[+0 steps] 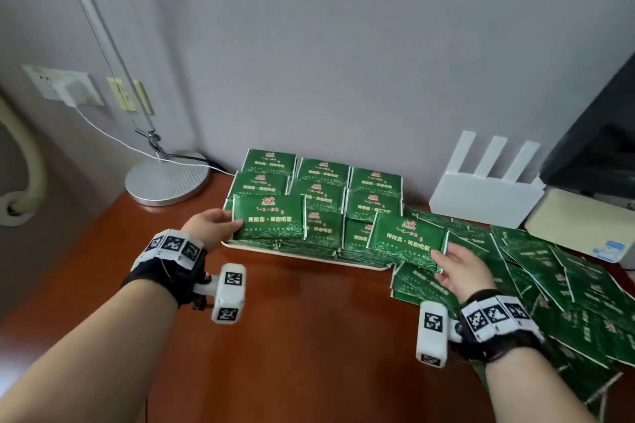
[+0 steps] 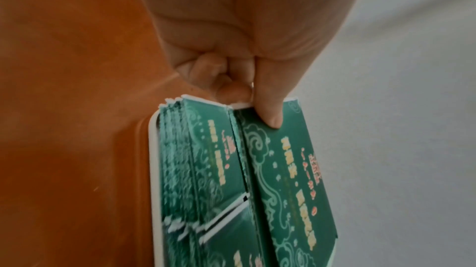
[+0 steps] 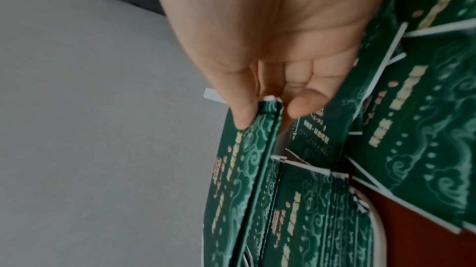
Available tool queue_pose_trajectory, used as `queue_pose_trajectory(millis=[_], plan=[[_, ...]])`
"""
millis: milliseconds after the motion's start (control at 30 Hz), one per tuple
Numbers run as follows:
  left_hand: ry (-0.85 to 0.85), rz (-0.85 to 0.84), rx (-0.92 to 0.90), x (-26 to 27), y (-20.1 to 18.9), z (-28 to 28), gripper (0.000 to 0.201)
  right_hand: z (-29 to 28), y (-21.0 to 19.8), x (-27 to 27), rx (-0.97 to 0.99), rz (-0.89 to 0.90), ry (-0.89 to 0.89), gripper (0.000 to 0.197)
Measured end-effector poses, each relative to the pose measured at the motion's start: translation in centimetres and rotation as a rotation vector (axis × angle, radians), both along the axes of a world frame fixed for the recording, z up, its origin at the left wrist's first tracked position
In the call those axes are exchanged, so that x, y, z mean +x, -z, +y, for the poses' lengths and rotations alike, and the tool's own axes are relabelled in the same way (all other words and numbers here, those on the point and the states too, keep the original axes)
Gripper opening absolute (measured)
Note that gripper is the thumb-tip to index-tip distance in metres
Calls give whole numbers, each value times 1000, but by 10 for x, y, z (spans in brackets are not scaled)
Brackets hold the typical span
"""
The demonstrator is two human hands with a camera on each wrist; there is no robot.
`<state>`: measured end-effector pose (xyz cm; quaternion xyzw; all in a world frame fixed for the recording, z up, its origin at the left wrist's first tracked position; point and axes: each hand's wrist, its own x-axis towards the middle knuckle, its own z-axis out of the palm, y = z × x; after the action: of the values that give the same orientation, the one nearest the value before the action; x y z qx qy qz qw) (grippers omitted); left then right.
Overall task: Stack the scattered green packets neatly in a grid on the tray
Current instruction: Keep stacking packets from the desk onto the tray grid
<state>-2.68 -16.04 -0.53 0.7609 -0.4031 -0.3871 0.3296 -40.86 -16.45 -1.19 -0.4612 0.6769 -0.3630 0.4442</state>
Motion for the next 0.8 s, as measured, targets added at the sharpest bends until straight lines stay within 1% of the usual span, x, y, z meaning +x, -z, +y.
queue_pose_trajectory(millis=[67, 100, 167, 200, 267, 367, 467, 600, 700, 800], plan=[[15, -7, 32, 15, -2, -18, 6, -17, 2, 12, 11, 12, 17, 27], [33, -10, 34, 21, -4, -28, 5, -25, 4, 16, 20, 24, 23, 31], [51, 30, 37, 28, -8, -52, 4, -37, 9, 22, 54, 62, 29, 30], [52, 73, 44, 31, -10, -66, 4, -43, 12, 24, 77, 83, 30, 33], [67, 95, 48, 42, -12, -99, 5, -55, 24, 26, 140, 132, 34, 42], [20, 171, 75, 54, -14, -143, 7, -61, 29, 32, 187, 181, 16, 42], [43, 113, 132, 51, -17, -172, 11, -67, 36, 37, 203, 236, 14, 44], [82, -28, 162, 52, -14, -193, 15, -72, 42, 38, 213, 298, 1, 45], [78, -47, 184, 58, -7, -200, 31, -74, 43, 36, 220, 288, 22, 43], [51, -43, 198, 60, -5, -202, 33, -73, 41, 37, 231, 318, 36, 43]])
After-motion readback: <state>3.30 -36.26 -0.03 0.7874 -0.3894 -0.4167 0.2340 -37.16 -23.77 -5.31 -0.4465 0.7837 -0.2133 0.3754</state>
